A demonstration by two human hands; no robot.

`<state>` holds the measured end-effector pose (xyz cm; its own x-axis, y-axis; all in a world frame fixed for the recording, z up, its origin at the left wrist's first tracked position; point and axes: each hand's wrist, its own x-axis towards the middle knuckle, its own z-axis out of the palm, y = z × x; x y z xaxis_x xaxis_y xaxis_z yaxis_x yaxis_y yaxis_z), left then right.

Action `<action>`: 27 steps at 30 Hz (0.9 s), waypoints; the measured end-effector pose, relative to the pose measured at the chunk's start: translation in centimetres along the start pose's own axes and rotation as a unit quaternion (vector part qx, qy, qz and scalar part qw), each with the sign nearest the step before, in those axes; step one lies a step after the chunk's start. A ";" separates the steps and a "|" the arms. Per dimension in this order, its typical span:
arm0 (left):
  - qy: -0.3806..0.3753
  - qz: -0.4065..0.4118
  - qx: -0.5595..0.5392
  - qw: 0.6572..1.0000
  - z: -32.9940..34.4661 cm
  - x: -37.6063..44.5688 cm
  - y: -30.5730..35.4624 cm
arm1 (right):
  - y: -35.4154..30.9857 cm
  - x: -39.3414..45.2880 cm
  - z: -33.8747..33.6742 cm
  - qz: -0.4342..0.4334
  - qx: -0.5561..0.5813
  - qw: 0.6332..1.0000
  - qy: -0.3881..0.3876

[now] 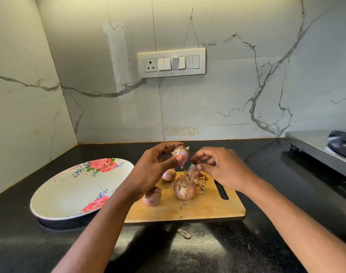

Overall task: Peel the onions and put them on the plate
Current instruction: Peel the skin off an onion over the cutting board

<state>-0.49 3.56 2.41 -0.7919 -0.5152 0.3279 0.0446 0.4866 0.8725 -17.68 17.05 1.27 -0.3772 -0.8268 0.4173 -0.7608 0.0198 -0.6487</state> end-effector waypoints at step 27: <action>0.041 0.028 0.027 0.998 0.1 0.2 -0.5 | 1.0 0.2 0.5 -0.024 -0.125 0.992 0.015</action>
<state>-0.74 3.32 2.03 -0.7364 -0.5417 0.4053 0.0519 0.5521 0.8321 -18.23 16.63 0.33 -0.3498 -0.8130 0.4655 -0.8842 0.1223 -0.4508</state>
